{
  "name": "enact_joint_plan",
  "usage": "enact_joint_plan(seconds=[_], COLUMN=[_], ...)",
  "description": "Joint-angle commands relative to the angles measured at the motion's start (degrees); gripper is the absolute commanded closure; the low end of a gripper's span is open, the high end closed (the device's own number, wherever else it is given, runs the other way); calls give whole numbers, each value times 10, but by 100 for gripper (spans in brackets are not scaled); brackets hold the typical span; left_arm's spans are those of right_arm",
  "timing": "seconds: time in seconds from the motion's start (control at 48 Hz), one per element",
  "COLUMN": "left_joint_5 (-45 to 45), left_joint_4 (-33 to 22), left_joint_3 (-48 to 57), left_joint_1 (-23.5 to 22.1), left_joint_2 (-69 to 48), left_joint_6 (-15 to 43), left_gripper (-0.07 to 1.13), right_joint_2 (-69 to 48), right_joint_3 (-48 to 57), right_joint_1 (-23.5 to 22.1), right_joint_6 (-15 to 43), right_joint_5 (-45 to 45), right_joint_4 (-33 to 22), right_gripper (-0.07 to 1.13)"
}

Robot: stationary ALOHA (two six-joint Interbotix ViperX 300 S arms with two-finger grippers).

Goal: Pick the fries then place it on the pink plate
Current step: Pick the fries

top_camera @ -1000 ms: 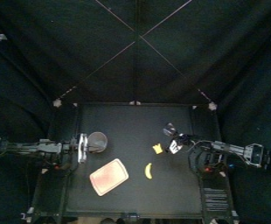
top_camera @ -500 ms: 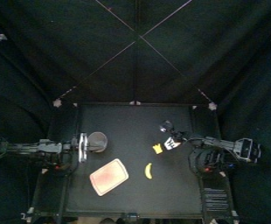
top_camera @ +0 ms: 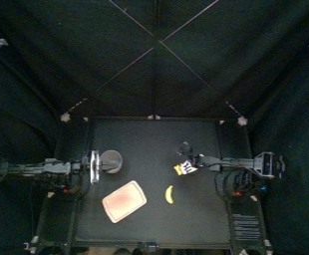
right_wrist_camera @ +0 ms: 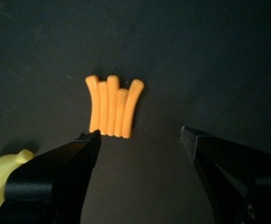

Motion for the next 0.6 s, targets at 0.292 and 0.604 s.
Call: enact_joint_plan(seconds=[0.292, 0.604], left_joint_5=[-3, -3], left_joint_4=[0, 0], left_joint_3=[5, 10], left_joint_1=[16, 16], left_joint_2=[3, 3], left_joint_6=[0, 1], left_gripper=[102, 102], right_joint_2=[72, 111], right_joint_3=[-57, -85], right_joint_1=[14, 21], right_joint_6=[2, 2], right_joint_5=[-18, 10], right_joint_4=[5, 7], right_gripper=[0, 0])
